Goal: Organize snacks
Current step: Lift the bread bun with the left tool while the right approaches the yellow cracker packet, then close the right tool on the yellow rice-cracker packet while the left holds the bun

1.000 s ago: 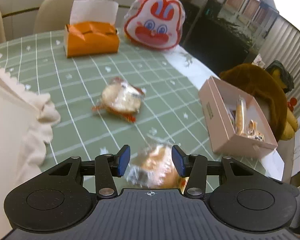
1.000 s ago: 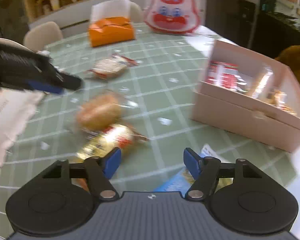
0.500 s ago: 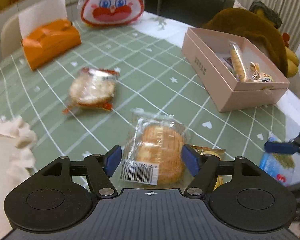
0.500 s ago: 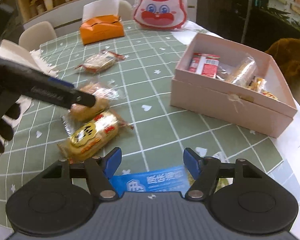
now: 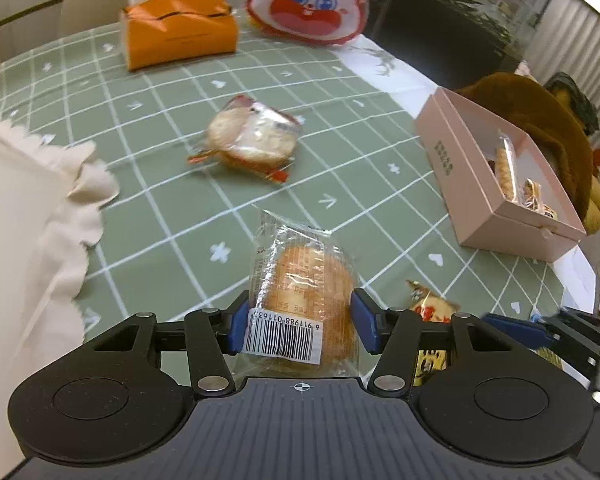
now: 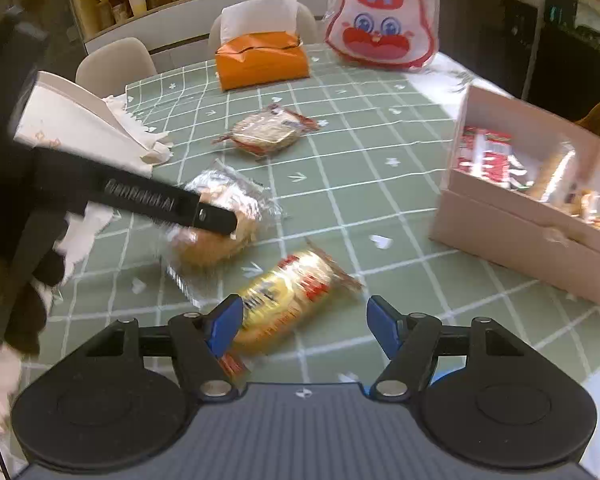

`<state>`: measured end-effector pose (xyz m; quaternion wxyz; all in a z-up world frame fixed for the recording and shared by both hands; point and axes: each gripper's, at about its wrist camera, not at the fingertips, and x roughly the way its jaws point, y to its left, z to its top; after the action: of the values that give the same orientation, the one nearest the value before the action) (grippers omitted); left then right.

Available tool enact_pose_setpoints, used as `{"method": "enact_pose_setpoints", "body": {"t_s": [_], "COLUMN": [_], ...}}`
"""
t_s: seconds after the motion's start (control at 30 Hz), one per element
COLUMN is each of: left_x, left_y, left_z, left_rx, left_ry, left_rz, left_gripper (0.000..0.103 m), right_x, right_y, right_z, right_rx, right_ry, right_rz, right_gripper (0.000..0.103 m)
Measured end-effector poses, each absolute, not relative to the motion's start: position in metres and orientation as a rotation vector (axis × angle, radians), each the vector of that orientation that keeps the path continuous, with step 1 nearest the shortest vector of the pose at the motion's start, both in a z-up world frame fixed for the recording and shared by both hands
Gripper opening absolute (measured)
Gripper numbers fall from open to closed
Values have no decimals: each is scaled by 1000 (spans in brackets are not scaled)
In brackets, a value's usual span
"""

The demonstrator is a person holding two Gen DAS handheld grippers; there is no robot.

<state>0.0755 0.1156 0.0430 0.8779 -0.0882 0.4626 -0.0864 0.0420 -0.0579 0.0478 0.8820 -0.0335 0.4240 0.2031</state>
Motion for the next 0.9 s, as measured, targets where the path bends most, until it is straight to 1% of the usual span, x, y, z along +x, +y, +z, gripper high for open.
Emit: {"method": "enact_pose_setpoints", "body": {"t_s": [0.13,0.23,0.4,0.53,0.7,0.9], "left_x": [70,67,61,57,56,56], "left_y": [116,114,102,89,79,94], "left_z": [42,43,42,39,41,41], "left_rx": [-194,-191,-214,-230,-216,-253], "left_ry": [962,965,970,978,967,968], "left_rz": [-164,-162,-191,-230,-224,-152], "left_gripper": [58,58,58,56,55,55], "right_x": [56,58,60,64,65,78], "right_y": [-46,-49,-81,-107,-119,-103], "right_z": [40,41,41,37,39,40], "right_rx": [-45,-45,-60,-71,10,136], "right_ry": [929,919,901,936,967,1005], "right_rz": [435,402,317,260,262,314], "right_gripper": [69,69,70,70,70,70]}}
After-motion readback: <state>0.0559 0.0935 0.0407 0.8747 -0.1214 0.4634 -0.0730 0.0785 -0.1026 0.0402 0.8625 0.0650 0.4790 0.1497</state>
